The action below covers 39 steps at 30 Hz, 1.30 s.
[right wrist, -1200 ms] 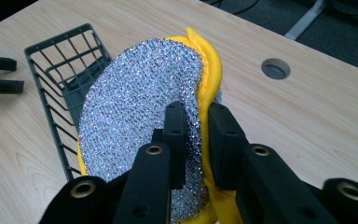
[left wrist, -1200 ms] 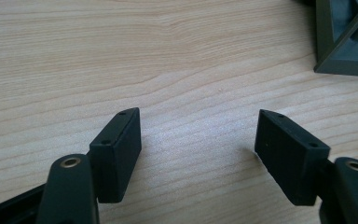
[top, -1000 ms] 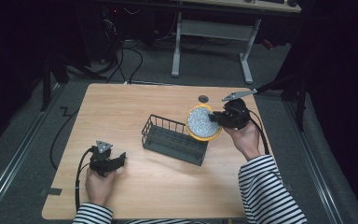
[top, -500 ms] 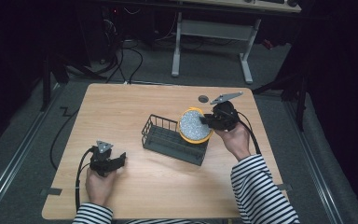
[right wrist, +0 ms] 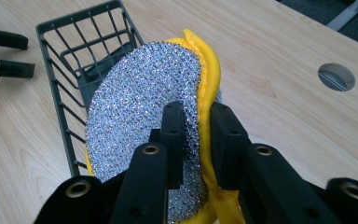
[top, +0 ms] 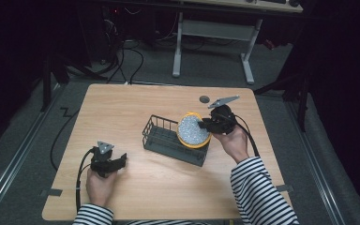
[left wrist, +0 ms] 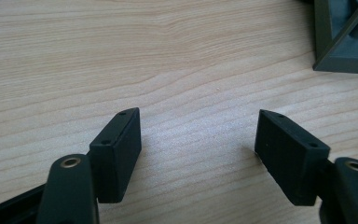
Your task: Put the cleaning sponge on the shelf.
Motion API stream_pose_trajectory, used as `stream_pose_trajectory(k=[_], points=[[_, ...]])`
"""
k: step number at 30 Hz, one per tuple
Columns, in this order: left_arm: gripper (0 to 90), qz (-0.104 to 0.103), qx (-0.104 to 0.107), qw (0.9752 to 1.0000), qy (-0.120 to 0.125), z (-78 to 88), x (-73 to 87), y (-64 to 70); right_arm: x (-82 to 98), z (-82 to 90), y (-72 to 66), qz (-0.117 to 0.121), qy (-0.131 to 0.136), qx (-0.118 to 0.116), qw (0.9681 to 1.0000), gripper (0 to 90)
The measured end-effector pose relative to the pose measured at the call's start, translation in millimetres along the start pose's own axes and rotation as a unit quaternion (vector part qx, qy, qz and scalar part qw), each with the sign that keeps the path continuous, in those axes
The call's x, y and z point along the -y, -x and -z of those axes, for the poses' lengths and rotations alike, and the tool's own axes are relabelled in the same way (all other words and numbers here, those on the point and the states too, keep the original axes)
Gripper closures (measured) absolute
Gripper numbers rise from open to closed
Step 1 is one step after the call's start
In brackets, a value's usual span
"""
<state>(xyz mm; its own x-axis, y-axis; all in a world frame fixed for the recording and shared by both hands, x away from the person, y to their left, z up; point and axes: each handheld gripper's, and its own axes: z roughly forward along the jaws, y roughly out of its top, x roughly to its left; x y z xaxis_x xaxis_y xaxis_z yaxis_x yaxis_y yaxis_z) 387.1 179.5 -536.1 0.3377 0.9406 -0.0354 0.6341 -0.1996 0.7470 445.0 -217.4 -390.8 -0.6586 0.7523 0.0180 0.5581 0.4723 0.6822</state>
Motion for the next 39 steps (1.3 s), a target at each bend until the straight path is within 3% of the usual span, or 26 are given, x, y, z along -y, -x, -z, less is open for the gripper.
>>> stream_pose_trajectory(k=[26,30,33,36,39], points=[[32.1,-0.001,0.002,1.0,0.0,-0.1,0.0,0.2,15.0,-14.5,-4.3,0.011,-0.013,-0.021,0.9996,73.0],[32.1,-0.001,0.002,1.0,0.0,0.0,0.0,0.2,15.1,-14.1,-5.3,0.01,-0.012,-0.021,0.9997,67.6],[32.1,-0.001,0.002,1.0,0.0,0.0,0.0,0.1,14.6,-11.0,-4.1,-0.001,-0.004,-0.025,0.9997,58.6],[32.1,-0.001,0.003,1.0,0.0,0.0,0.0,0.1,14.9,-7.2,-3.8,-0.001,0.001,-0.014,0.9999,50.9],[32.1,0.0,0.002,1.0,0.001,-0.1,0.1,0.1,15.7,0.4,-1.2,-0.01,0.02,-0.011,0.9997,46.2]])
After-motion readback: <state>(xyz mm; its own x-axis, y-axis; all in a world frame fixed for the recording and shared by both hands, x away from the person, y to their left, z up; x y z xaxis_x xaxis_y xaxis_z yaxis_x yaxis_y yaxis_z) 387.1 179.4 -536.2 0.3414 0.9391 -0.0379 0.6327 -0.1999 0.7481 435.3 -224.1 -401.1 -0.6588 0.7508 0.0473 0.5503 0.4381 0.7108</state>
